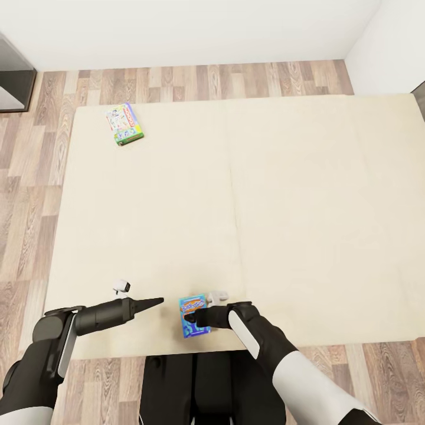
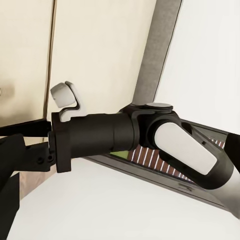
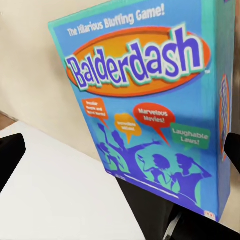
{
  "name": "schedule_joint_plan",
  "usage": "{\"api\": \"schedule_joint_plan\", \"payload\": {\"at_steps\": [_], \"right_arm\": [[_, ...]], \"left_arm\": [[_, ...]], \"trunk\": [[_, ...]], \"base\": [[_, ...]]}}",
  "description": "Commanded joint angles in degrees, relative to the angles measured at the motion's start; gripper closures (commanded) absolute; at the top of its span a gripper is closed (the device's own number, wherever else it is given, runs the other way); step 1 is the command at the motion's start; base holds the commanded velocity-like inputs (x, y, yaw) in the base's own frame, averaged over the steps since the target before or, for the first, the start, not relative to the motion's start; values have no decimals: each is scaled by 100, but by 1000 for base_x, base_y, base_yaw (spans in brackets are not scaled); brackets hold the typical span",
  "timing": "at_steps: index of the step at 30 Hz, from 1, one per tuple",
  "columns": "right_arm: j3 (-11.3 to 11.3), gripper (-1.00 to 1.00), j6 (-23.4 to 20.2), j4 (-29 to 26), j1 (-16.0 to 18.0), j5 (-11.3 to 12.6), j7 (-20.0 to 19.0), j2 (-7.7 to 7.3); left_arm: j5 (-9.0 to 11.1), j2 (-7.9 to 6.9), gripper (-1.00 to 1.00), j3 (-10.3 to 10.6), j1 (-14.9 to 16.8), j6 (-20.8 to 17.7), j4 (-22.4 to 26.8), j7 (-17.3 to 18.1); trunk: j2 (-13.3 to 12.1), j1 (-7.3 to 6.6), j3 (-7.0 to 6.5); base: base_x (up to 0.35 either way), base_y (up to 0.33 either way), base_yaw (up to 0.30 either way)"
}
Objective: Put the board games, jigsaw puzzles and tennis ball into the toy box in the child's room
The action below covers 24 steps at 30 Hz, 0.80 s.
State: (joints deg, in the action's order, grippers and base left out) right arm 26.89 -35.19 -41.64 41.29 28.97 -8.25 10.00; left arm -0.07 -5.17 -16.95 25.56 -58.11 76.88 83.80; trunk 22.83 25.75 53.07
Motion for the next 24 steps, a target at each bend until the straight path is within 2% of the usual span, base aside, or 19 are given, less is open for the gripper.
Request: {"api": "schedule_joint_plan", "payload": {"at_steps": [1,6,24], "right_arm": [[0,-100,-22,-3,2,-11,-16,0],[0,-100,-23,-2,2,-12,-18,0],[0,-100,-23,-2,2,-5,-11,0]], "left_arm": [[-2,-1,-100,-1,1,-60,0,22],[-2,-1,-100,-1,1,-60,1,22],[6,-1,-100,-1,1,-60,1,22]], "trunk": [[9,3,5],[9,3,5],[9,3,5]], "base": [[0,81,0],[0,128,0],[0,45,0]]}}
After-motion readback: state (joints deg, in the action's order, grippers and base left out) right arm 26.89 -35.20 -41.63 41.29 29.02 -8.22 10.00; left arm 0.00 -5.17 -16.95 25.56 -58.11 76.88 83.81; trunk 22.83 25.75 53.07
